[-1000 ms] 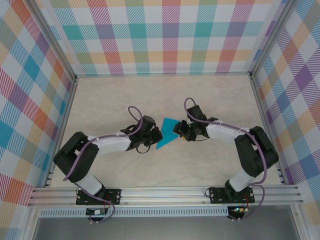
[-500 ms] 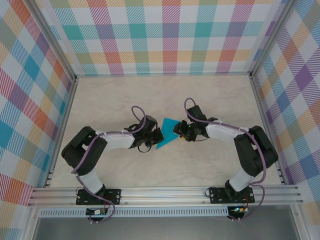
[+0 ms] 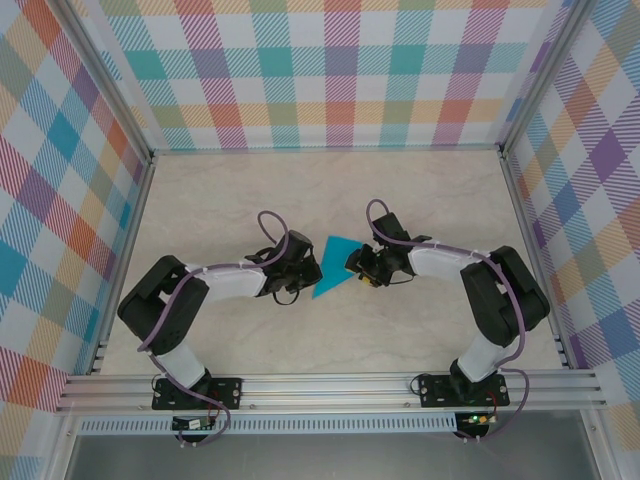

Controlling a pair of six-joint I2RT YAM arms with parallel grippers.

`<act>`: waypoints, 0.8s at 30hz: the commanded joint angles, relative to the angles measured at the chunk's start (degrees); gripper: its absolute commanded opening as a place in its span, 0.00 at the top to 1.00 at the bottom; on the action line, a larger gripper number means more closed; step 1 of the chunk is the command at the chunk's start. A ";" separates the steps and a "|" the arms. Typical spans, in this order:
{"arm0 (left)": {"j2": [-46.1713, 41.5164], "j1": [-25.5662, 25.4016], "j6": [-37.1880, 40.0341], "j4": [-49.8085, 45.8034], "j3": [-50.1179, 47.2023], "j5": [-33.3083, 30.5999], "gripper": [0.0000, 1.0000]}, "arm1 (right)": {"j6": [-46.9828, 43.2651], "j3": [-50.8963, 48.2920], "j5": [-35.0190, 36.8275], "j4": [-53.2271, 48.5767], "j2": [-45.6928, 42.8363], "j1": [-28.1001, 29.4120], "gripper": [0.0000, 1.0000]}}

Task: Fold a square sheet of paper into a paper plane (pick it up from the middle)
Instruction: Fourth fold the wing at the center of the table.

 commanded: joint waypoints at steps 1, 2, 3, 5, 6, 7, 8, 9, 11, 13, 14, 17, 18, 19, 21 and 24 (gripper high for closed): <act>-2.46 0.81 0.90 -0.80 -0.51 -0.67 0.90 | 0.63 0.49 -1.60 0.24 1.53 0.00 0.55; -2.56 0.81 0.98 -0.37 -0.51 -0.20 0.90 | 0.72 0.50 -1.61 0.27 1.70 0.00 0.55; -2.73 0.81 1.21 0.20 -0.59 0.41 0.90 | 0.86 0.50 -1.53 0.16 1.83 0.03 0.55; -3.46 0.79 1.33 1.13 -0.83 1.08 0.90 | 1.00 0.50 -1.47 0.48 2.02 0.01 0.56; -4.11 0.81 1.37 1.41 -1.07 1.13 0.91 | 1.12 0.57 -1.51 0.53 2.16 0.00 0.56; -4.99 0.81 1.33 1.55 -1.40 0.75 0.91 | 1.13 0.67 -1.66 0.71 2.32 0.00 0.56; -5.91 0.81 1.33 1.60 -1.76 0.28 0.91 | 1.10 0.75 -1.93 0.85 2.44 0.00 0.56; -7.07 0.81 1.26 1.39 -2.35 -0.75 0.91 | 1.17 0.89 -2.12 1.03 2.54 0.02 0.57; -9.35 0.81 1.16 1.50 -3.67 -2.17 0.91 | 1.25 1.11 -2.47 1.27 2.72 0.00 0.58; -11.56 0.81 1.07 1.94 -4.95 -2.71 0.91 | 1.21 1.28 -2.57 1.30 2.78 0.00 0.58; -12.28 0.81 1.21 2.72 -5.51 -2.11 0.91 | 1.25 1.29 -2.53 1.34 2.76 0.00 0.58; -13.05 0.73 2.00 6.91 -6.66 2.85 0.91 | 1.25 1.29 -2.49 1.13 2.59 0.00 0.58; -12.35 0.65 2.45 8.20 -6.47 5.22 0.91 | 1.25 1.29 -2.48 1.20 2.60 0.00 0.58; -11.44 0.56 2.84 9.17 -6.12 7.31 0.92 | 1.25 1.25 -2.49 1.21 2.54 0.00 0.58; -9.01 -0.03 3.77 11.19 -4.95 11.02 0.93 | 1.41 1.12 -2.39 1.40 2.33 0.06 0.58; -5.26 -0.66 5.10 10.06 -2.13 12.56 0.94 | 1.76 0.29 -1.91 2.18 1.42 0.00 0.58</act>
